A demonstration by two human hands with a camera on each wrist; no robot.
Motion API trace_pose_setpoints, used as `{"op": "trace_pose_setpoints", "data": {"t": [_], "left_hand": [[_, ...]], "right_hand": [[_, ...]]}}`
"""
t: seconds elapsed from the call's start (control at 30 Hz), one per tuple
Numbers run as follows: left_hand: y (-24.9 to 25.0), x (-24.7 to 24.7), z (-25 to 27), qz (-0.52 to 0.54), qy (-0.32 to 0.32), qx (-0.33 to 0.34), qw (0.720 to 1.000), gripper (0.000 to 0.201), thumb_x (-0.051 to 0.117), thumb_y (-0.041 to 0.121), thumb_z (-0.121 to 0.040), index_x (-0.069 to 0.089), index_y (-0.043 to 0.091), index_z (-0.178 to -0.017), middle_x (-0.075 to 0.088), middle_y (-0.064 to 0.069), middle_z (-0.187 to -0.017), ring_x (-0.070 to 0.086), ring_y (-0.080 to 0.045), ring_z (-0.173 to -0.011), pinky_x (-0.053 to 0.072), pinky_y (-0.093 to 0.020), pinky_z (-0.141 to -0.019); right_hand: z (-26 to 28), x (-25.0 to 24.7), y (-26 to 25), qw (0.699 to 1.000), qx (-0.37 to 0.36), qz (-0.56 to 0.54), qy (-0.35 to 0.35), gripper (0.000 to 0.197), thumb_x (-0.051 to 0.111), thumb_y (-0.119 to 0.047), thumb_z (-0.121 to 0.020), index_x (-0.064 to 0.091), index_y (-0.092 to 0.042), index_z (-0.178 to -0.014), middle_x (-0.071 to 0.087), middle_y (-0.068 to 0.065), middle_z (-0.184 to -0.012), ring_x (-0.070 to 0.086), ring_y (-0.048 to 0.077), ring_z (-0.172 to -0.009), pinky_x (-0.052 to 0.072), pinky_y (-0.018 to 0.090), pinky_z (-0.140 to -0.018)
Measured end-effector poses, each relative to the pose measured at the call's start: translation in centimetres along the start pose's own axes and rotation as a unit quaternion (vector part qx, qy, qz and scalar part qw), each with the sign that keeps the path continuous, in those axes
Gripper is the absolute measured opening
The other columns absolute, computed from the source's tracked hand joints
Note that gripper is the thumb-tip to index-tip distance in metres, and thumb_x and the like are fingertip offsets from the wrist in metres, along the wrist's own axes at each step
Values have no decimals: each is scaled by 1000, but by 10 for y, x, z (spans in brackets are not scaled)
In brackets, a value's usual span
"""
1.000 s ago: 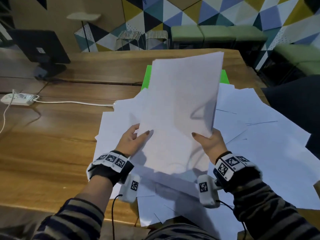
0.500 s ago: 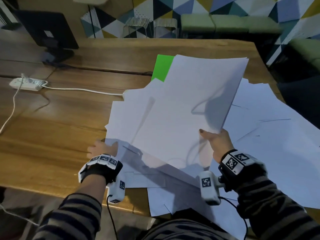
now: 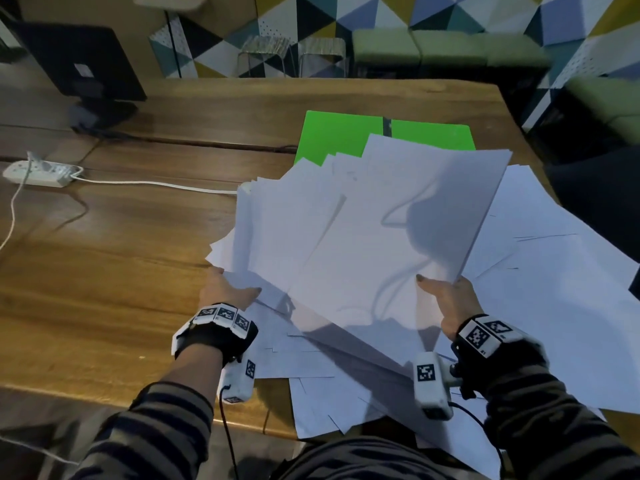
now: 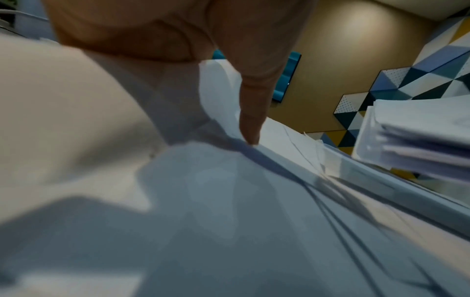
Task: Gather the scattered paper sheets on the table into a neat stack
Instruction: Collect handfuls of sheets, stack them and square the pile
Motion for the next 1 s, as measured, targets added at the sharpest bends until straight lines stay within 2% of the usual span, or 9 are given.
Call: {"op": "trace_pose_setpoints", "data": {"t": [0.2,0.33,0.4,0.47,0.57,0.67,0.8,0.9,1.0], "left_hand": [[-2,4,0,-37,-36,3,999,70,73,23,-75,42,6,-135,55,-17,-129,52,-36,-119,48,-41,-95],[5,1,13,6,29,34,999,67,63,38,-85,34,12,-140,44,-16,-139,40,-35,-129,36,-47,-105],[17,-12,21,23,89,78,993,63,53,49,-88,34,18,-139,40,-13,-142,34,-32,-131,31,-50,-107],[33,-20,27,100,40,138,984,56,44,50,-93,39,16,-138,43,-12,-141,40,-25,-125,33,-44,-106],[50,-19,41,200,-154,124,960,54,43,44,-95,41,13,-138,44,-4,-141,45,-17,-118,35,-33,-101],[42,-18,37,207,-197,110,952,60,63,22,-87,34,13,-140,47,5,-121,45,-11,-107,39,-24,-86],[11,-17,24,232,-267,81,932,41,66,1,-79,55,4,-118,62,-17,-120,59,-30,-110,53,-28,-84],[-5,-32,15,287,-230,113,923,36,55,-12,-83,61,11,-111,69,-10,-108,63,-30,-106,50,-43,-92],[-24,-60,5,301,-150,119,934,31,55,-8,-85,64,18,-100,75,5,-84,70,-14,-80,55,-33,-76]], "right_hand": [[-2,-1,11,999,44,-7,-20,26,66,-5,-83,56,1,-106,60,8,-82,57,21,-71,43,29,-59],[-5,22,20,996,66,-19,-49,76,83,-23,-60,49,-3,-125,62,14,-115,58,33,-108,43,52,-99],[1,38,19,995,68,-18,-74,63,80,-15,-66,51,0,-120,62,15,-115,58,32,-107,41,51,-101],[12,55,15,992,70,-1,-104,33,70,-3,-78,57,1,-108,63,13,-105,60,27,-95,44,40,-97],[18,74,14,989,54,24,-136,35,68,-2,-81,58,3,-113,62,11,-104,58,23,-97,43,32,-90],[20,85,11,986,41,43,-154,28,67,-4,-82,60,-3,-109,63,9,-106,58,22,-98,42,31,-93],[23,95,11,979,25,79,-187,31,65,-4,-84,60,-2,-114,63,9,-111,59,24,-99,44,34,-93],[29,103,16,966,28,90,-240,33,63,-8,-86,55,-6,-118,60,10,-116,58,27,-105,49,35,-86],[28,105,23,930,-40,236,-279,64,65,-12,-84,34,-12,-140,45,12,-132,49,25,-113,45,34,-90]]}}
Point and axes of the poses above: each hand's wrist, its own z-axis away from the middle knuckle, its own x-axis out of the palm, y = z × x, the point moved 4 cm from there along -z, towards the middle knuckle
